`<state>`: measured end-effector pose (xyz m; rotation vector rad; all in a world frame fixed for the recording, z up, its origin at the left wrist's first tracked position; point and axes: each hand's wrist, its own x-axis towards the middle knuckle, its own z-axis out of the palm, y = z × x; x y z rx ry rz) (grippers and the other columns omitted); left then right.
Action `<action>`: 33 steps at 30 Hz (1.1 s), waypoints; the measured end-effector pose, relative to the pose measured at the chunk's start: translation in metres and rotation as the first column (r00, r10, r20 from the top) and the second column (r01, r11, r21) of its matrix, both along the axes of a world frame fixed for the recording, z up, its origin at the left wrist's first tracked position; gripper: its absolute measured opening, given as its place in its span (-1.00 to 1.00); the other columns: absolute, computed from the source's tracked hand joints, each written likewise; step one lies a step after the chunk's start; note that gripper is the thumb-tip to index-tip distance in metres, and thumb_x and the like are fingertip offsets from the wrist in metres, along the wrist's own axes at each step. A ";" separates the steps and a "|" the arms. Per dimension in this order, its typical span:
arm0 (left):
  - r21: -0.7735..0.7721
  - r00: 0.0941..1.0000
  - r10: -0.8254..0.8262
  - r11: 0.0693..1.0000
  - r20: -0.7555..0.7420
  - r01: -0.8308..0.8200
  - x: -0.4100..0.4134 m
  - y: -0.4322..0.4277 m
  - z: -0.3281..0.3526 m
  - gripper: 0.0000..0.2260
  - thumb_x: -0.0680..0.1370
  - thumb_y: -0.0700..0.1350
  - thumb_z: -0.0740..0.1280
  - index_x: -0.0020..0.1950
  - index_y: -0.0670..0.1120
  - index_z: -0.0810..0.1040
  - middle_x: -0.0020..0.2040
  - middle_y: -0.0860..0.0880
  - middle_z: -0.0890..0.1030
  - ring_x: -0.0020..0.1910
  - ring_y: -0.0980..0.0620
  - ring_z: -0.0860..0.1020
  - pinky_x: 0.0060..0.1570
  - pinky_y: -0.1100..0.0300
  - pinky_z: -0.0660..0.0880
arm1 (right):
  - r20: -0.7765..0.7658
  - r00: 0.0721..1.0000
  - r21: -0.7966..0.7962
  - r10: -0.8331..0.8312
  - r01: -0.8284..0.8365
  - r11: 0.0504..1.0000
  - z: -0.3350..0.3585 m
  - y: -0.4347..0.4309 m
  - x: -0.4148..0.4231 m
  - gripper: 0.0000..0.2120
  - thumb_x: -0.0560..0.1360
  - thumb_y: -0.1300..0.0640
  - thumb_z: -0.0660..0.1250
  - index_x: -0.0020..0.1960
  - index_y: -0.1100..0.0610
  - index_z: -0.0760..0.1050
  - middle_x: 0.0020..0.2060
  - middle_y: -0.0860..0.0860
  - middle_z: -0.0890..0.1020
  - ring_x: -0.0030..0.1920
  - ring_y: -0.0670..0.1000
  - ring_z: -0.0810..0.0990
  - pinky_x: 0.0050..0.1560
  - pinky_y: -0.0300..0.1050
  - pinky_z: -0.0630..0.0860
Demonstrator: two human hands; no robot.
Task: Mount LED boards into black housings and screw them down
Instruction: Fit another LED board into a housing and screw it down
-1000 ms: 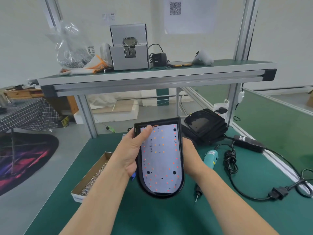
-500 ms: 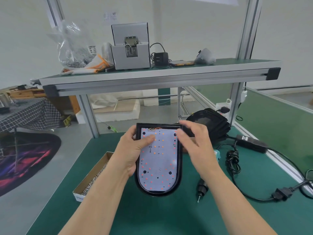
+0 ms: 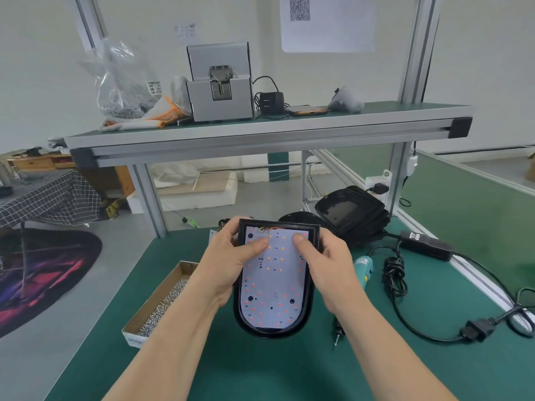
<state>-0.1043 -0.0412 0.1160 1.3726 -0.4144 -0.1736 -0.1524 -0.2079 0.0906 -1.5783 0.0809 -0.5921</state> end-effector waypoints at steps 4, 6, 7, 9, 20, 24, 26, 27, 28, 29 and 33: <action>0.016 0.996 -0.085 0.996 0.010 0.085 0.006 0.012 -0.004 -0.80 0.44 -0.27 0.46 -0.10 0.04 0.60 -0.17 0.03 0.61 -0.18 0.07 0.58 -0.14 0.24 0.54 | 0.030 0.968 -0.034 0.250 -0.249 0.968 -0.004 -0.013 -0.008 -0.77 0.55 -0.10 0.31 0.09 -0.01 0.63 -0.03 -0.02 0.69 -0.06 -0.07 0.58 0.04 -0.09 0.54; -0.005 0.981 -0.193 0.981 0.007 0.193 0.008 0.021 -0.009 -0.83 0.43 -0.25 0.43 -0.05 -0.04 0.57 -0.15 0.02 0.58 -0.16 0.08 0.54 -0.15 0.25 0.48 | 0.040 0.913 0.206 0.406 -0.405 0.891 -0.007 -0.023 -0.008 -0.63 0.59 -0.10 0.19 0.25 0.01 0.62 0.17 0.05 0.68 0.08 0.04 0.60 0.11 -0.06 0.50; -0.001 0.973 -0.233 0.973 0.002 0.233 0.008 0.023 -0.012 -0.84 0.44 -0.26 0.42 -0.03 -0.06 0.56 -0.14 0.02 0.56 -0.16 0.09 0.51 -0.15 0.24 0.44 | 0.024 0.912 0.229 0.410 -0.404 0.886 -0.009 -0.026 -0.007 -0.63 0.58 -0.01 0.17 0.27 0.05 0.61 0.18 0.08 0.67 0.04 0.09 0.57 0.04 -0.04 0.46; 0.031 0.960 -0.280 0.960 -0.012 0.280 0.008 0.025 -0.021 -0.84 0.46 -0.28 0.40 -0.01 -0.11 0.53 -0.14 0.03 0.52 -0.15 0.09 0.46 -0.13 0.21 0.36 | -0.081 0.956 0.008 0.283 -0.283 0.959 -0.015 -0.026 -0.006 -0.61 0.48 0.23 0.21 0.23 -0.02 0.61 0.09 0.00 0.68 -0.12 0.06 0.51 -0.14 -0.10 0.37; -0.146 0.959 -0.223 0.969 -0.178 0.198 0.025 0.034 -0.043 -0.71 0.40 -0.47 0.17 -0.20 -0.11 0.54 -0.26 -0.11 0.51 -0.22 -0.08 0.47 -0.17 0.06 0.37 | -0.326 0.936 -0.894 -0.136 -0.258 0.366 0.007 -0.034 -0.021 -0.89 0.55 -0.01 0.37 0.05 -0.02 0.54 0.02 -0.12 0.55 0.03 0.00 0.53 -0.07 -0.08 0.41; -0.224 0.925 -0.224 0.961 -0.307 0.159 0.038 0.045 -0.057 -0.73 0.43 -0.43 0.15 -0.22 -0.16 0.58 -0.08 -0.25 0.59 0.01 -0.19 0.50 0.13 -0.12 0.38 | -0.496 0.851 -0.657 0.172 -0.497 0.567 0.020 -0.041 -0.031 -0.88 0.60 0.18 0.27 -0.10 0.07 0.52 -0.31 -0.07 0.67 -0.37 -0.17 0.59 -0.35 -0.36 0.40; -0.170 0.924 -0.193 0.975 -0.329 0.143 0.043 0.053 -0.063 -0.69 0.46 -0.46 0.16 -0.19 -0.16 0.62 0.02 -0.28 0.62 0.11 -0.24 0.53 0.20 -0.16 0.40 | -0.506 0.833 -0.613 0.223 -0.529 0.587 0.023 -0.040 -0.037 -0.83 0.62 0.15 0.24 -0.14 0.09 0.50 -0.38 -0.12 0.63 -0.41 -0.17 0.62 -0.40 -0.36 0.40; -0.143 0.925 -0.179 0.980 -0.335 0.137 0.045 0.057 -0.064 -0.63 0.47 -0.50 0.12 -0.14 -0.16 0.65 0.06 -0.31 0.63 0.14 -0.27 0.55 0.24 -0.18 0.41 | -0.480 0.850 -0.640 0.219 -0.510 0.575 0.023 -0.037 -0.038 -0.81 0.63 0.12 0.23 -0.14 0.09 0.49 -0.38 -0.12 0.60 -0.42 -0.16 0.62 -0.39 -0.32 0.39; -0.108 0.929 -0.149 0.987 -0.338 0.119 0.047 0.061 -0.063 -0.56 0.48 -0.54 0.06 -0.08 -0.18 0.66 0.07 -0.33 0.63 0.18 -0.29 0.55 0.30 -0.22 0.38 | -0.438 0.875 -0.686 0.206 -0.473 0.552 0.023 -0.034 -0.039 -0.79 0.63 0.09 0.22 -0.16 0.10 0.46 -0.37 -0.09 0.57 -0.44 -0.15 0.58 -0.38 -0.27 0.38; -0.052 0.941 -0.091 0.996 -0.326 0.078 0.050 0.063 -0.059 -0.51 0.48 -0.57 0.01 -0.02 -0.20 0.66 0.08 -0.34 0.63 0.22 -0.32 0.54 0.33 -0.23 0.36 | -0.390 0.901 -0.735 0.192 -0.430 0.525 0.023 -0.031 -0.038 -0.76 0.64 0.05 0.22 -0.18 0.12 0.43 -0.35 -0.04 0.54 -0.44 -0.10 0.53 -0.35 -0.18 0.38; 0.213 0.964 0.264 0.945 -0.040 -0.250 0.037 0.062 -0.012 -0.48 0.51 -0.48 0.08 0.14 0.00 0.65 0.17 -0.04 0.65 0.31 -0.10 0.53 0.08 -0.27 0.57 | -0.266 0.953 -0.856 0.147 -0.304 0.418 0.026 -0.018 -0.034 -0.63 0.64 -0.07 0.19 -0.23 0.15 0.31 -0.37 0.07 0.44 -0.29 0.11 0.38 -0.21 0.09 0.38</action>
